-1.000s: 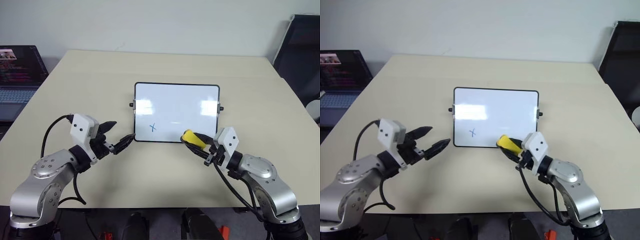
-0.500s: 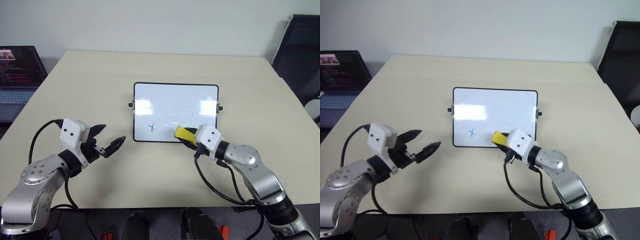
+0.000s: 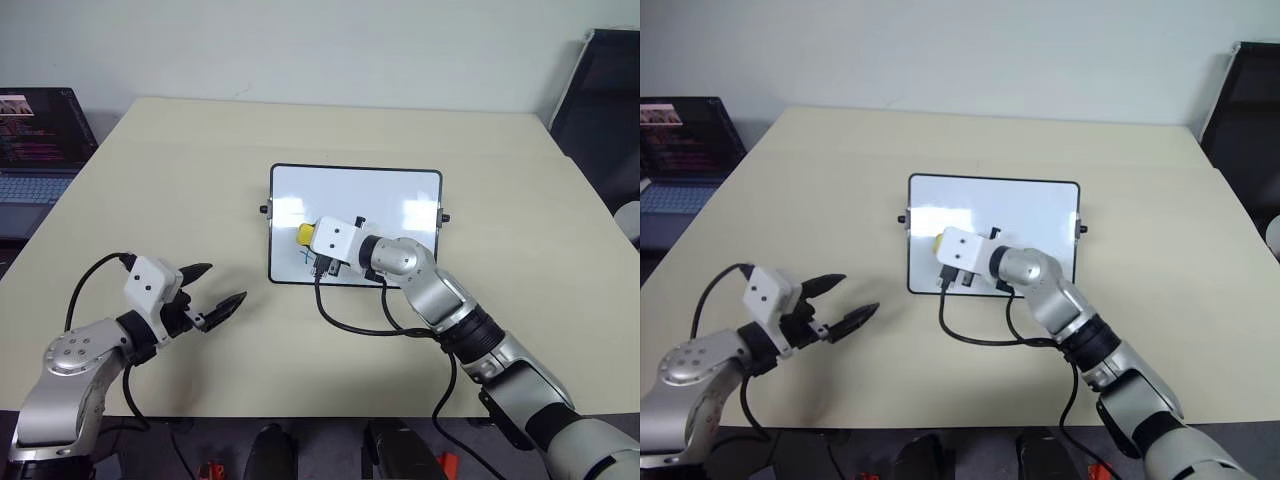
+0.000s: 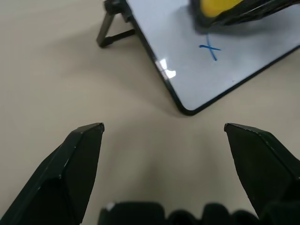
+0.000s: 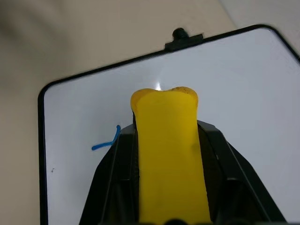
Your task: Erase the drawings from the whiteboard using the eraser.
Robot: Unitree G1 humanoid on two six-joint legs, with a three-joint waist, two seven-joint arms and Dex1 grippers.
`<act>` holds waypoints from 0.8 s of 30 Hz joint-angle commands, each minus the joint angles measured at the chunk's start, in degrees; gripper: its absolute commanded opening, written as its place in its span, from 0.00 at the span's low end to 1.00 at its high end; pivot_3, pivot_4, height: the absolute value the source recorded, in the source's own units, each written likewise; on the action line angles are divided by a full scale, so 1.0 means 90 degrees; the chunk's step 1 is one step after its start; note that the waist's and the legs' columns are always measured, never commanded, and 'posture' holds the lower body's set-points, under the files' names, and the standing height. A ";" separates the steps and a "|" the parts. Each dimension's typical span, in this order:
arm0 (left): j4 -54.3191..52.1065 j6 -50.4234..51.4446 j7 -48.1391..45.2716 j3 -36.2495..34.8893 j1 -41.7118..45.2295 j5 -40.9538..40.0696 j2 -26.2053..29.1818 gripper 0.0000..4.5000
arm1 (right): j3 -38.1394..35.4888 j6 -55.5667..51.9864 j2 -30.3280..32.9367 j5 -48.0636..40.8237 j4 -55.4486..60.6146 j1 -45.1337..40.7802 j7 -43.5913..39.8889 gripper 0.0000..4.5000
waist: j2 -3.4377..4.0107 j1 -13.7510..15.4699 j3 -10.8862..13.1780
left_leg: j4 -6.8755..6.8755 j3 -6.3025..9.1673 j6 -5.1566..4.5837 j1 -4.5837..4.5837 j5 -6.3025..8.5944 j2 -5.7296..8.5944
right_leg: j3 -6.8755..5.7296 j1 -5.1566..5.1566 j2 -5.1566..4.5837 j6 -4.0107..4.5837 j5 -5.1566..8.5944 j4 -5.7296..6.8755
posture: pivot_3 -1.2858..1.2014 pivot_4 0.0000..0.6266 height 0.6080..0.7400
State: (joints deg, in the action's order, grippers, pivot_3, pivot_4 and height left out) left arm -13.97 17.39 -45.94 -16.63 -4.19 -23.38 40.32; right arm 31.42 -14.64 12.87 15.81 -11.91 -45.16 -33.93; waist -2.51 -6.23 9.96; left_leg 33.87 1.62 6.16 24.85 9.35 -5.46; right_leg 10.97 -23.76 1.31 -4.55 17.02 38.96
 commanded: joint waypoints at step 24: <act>0.0720 -0.0925 -0.0706 0.0422 0.0624 0.0131 -0.0021 1.00 | 0.0306 0.0133 0.0081 0.0669 -0.0197 -0.0036 -0.0720 0.29 | 0.0000 -0.0018 0.0000 | -0.0001 0.0028 -0.0005 -0.0007 -0.0014 -0.0011 | -0.0046 0.0022 0.0001 -0.0004 0.0001 0.0007 | 0.52 0.24 1.00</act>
State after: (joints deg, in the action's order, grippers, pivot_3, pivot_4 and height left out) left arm -6.16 9.60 -52.06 -12.77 0.70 -21.62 40.21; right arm 35.34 -13.09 12.87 19.83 -13.15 -45.20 -41.83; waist -2.52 -6.39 9.95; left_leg 33.87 1.90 6.11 24.79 9.23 -5.56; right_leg 10.53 -23.55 1.32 -4.60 17.04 39.03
